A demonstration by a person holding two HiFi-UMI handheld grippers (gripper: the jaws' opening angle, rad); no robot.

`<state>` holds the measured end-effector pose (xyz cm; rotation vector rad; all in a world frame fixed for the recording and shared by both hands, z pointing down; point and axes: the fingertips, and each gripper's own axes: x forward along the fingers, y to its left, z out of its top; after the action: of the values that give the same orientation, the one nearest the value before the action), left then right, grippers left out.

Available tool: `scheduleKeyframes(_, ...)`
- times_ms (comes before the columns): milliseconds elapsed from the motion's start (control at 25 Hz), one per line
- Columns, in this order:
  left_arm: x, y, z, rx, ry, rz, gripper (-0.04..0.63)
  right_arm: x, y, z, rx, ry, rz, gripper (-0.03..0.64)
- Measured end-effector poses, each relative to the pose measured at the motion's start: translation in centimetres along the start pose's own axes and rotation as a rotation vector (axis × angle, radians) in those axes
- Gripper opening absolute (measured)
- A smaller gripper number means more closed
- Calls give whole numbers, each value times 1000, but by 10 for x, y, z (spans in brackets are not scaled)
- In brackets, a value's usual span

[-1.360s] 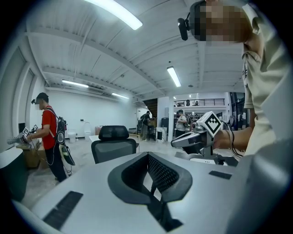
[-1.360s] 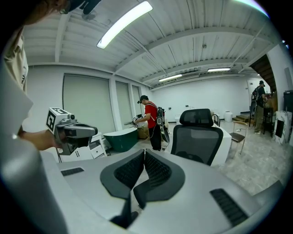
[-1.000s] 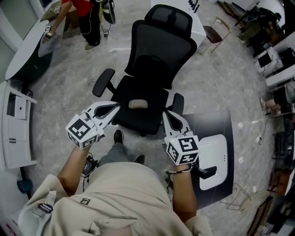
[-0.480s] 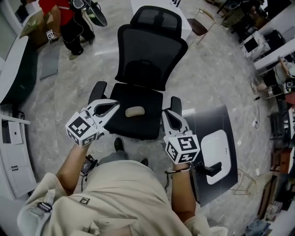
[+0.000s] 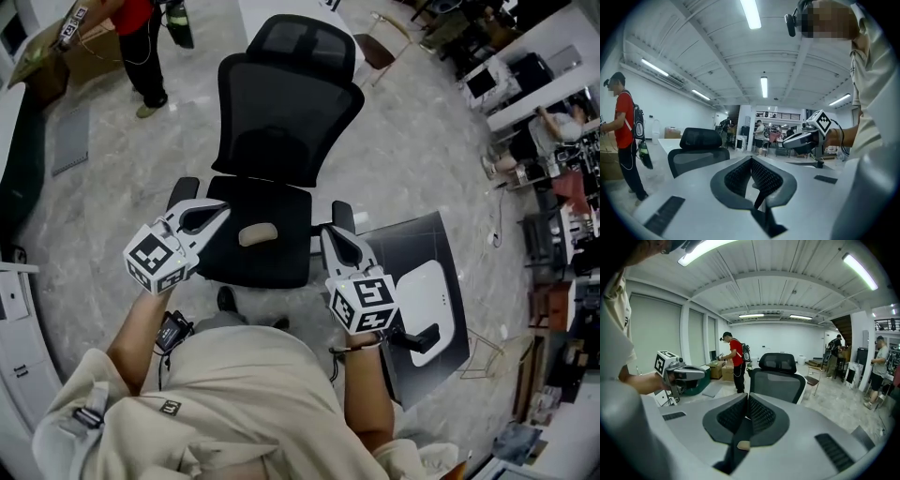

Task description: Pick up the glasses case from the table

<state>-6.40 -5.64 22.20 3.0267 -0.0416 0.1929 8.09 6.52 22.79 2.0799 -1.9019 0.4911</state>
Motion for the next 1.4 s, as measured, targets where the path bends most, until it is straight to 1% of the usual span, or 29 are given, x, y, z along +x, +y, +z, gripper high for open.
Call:
scheduleKeyframes(160,10,13,-6,-18,-11,-15,15,11,-7,-5,-5,31,-14,25)
scheduleKeyframes(320,15,21,-7,-32,-14,-4,15,27,-12,-3,-14,43,4,26)
scheduleKeyframes(520,18,36,-13,-34,1,46,15,60,-15,1,-34,53,74,26)
scheduleKeyframes(640,16,42,-14,-43,16,90,15,73,-16,2,-44,60,123,26)
scheduleKeyframes(800,20,52,-12,-59,24,154,15,94,-26,7,-54,66,181,26)
scheduleKeyframes(1040,31,64,-18,-74,54,219,15,122,-39,2,-59,98,258,26)
scheduleKeyframes(1200,40,69,-27,-91,77,238,15,137,-48,-1,-61,116,290,26)
scheduleKeyframes(1400,59,73,-44,-109,114,236,15,154,-62,-14,-58,146,323,26)
